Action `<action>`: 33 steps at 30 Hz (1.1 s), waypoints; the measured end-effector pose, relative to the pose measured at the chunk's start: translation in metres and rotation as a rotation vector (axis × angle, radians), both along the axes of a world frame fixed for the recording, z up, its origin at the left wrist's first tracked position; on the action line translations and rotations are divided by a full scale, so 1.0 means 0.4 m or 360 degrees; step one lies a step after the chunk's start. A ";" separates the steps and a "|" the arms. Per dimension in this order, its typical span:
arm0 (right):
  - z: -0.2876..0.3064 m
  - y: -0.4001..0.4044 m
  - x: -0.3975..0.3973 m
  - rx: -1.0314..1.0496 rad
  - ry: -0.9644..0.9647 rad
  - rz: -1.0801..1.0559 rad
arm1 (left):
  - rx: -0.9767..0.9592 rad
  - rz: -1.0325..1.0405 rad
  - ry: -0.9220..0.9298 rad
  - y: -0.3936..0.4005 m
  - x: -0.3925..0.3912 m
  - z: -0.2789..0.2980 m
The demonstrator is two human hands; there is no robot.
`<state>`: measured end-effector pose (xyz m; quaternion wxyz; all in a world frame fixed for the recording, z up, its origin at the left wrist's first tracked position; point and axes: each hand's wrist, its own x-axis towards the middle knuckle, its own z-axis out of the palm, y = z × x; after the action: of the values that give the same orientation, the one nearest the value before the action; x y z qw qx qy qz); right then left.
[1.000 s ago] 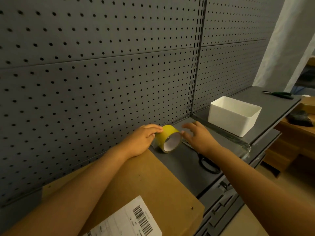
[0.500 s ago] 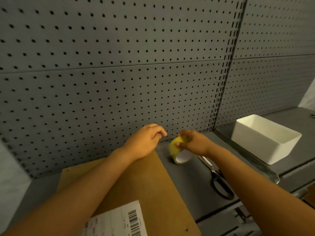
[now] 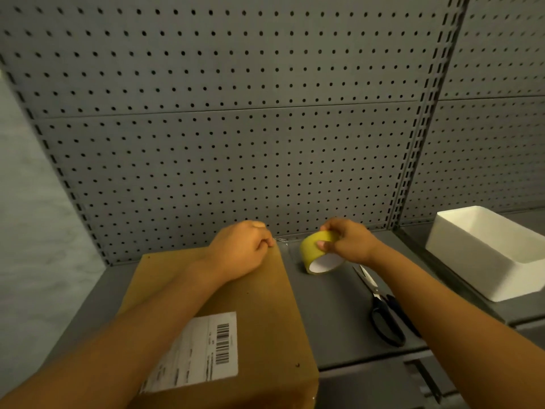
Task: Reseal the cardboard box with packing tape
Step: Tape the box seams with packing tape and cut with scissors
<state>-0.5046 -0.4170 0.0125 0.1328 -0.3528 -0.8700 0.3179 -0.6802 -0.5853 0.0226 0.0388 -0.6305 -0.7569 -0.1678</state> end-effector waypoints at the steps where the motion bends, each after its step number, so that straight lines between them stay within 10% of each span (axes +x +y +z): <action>1: 0.002 0.000 0.004 0.0030 -0.0017 0.0011 | -0.0013 0.0008 0.0020 -0.003 0.002 -0.001; 24: -0.101 -0.008 0.029 0.0362 -0.0143 -0.0216 | -0.0001 0.0088 -0.0004 -0.040 0.044 -0.029; 33: -0.022 -0.126 -0.083 0.0109 0.0340 0.0069 | 0.0052 0.0042 -0.0039 -0.041 0.032 -0.043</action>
<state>-0.5379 -0.4673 0.0036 0.2299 -0.2933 -0.8686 0.3265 -0.6672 -0.6016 0.0055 0.0420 -0.6176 -0.7627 -0.1874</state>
